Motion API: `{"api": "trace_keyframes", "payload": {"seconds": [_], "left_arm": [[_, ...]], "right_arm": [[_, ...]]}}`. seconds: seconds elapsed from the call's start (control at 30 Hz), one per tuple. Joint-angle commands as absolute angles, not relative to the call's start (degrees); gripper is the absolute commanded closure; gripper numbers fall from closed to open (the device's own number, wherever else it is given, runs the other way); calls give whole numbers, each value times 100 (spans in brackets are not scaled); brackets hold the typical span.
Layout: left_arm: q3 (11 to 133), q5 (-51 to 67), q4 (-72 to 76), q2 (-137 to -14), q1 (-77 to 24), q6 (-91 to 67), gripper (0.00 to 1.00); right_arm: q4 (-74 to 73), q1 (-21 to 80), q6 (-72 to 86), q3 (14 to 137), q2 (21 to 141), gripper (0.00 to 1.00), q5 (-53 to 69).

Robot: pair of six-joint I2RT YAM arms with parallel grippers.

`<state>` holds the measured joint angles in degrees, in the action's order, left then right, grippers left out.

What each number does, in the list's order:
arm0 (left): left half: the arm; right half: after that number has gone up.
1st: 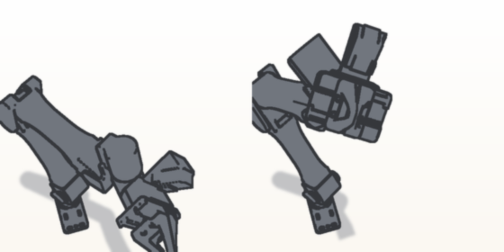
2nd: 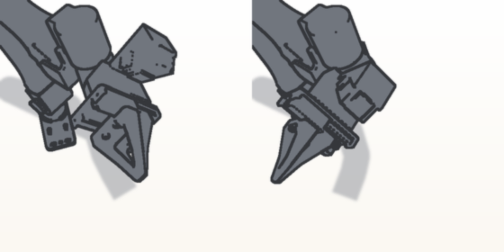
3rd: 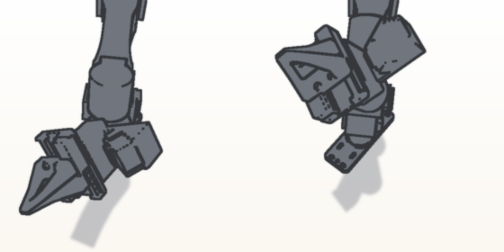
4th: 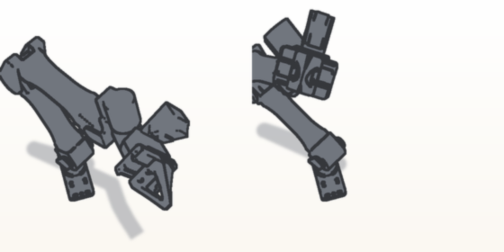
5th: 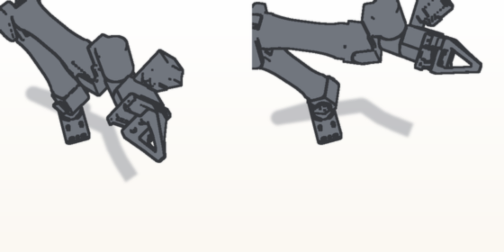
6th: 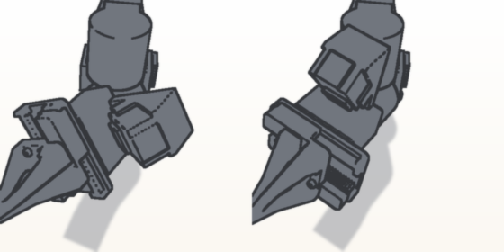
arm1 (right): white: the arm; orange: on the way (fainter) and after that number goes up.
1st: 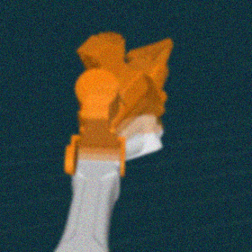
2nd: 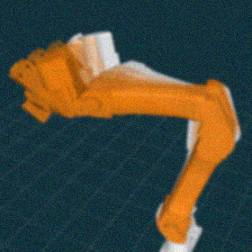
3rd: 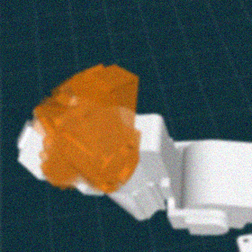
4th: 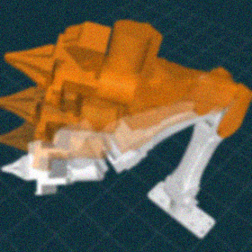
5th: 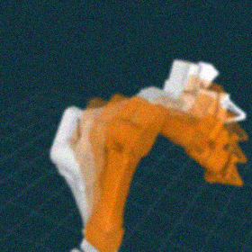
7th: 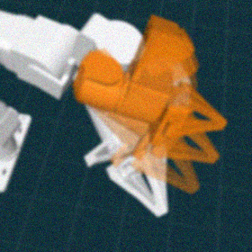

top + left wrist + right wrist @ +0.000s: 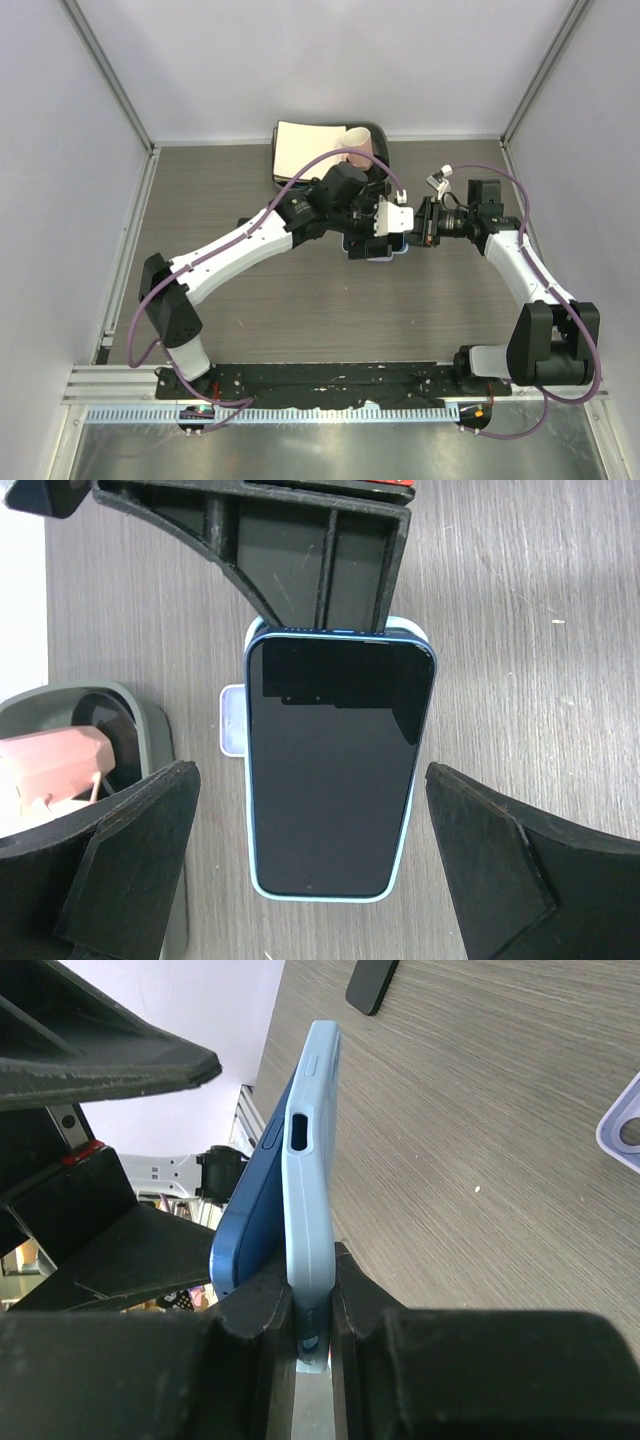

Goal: Take the phone out of the phone case
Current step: Remove the phone case from the phone.

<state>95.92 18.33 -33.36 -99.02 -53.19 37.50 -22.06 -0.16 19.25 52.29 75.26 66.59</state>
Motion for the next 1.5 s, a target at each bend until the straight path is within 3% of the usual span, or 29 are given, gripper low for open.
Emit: {"api": "trace_keyframes", "payload": {"seconds": [0.0, 0.77, 0.87, 1.0, 1.2, 1.33, 1.37, 1.47], "left_arm": [[9756, 2066, -3208, -9843, -5344, 3656, 0], [9844, 2232, -3243, -10187, -5405, 3577, 2], [9852, 2267, -3234, -10178, -5414, 3568, 14], [9879, 2320, -3270, -10187, -5414, 3542, 43], [9782, 2382, -3261, -10134, -5405, 3498, 64], [9598, 2391, -3112, -10003, -5397, 3297, 90], [9563, 2425, -3068, -9967, -5388, 3226, 100], [9536, 2838, -2997, -9853, -5292, 2849, 100]], "right_arm": [[-2153, 0, 1819, 5607, 7356, 99, 7058], [-1978, 220, 1925, 5564, 7233, 99, 7031], [-1978, 211, 1899, 5528, 7233, 99, 6996], [-1969, 220, 1907, 5528, 7225, 99, 7005], [-1986, 228, 1864, 5563, 7198, 99, 6874], [-2188, 228, 1574, 5572, 7286, 99, 6654], [-2241, 211, 1504, 5581, 7312, 99, 6627], [-2294, 211, 1424, 5590, 7400, 99, 6478]]}}
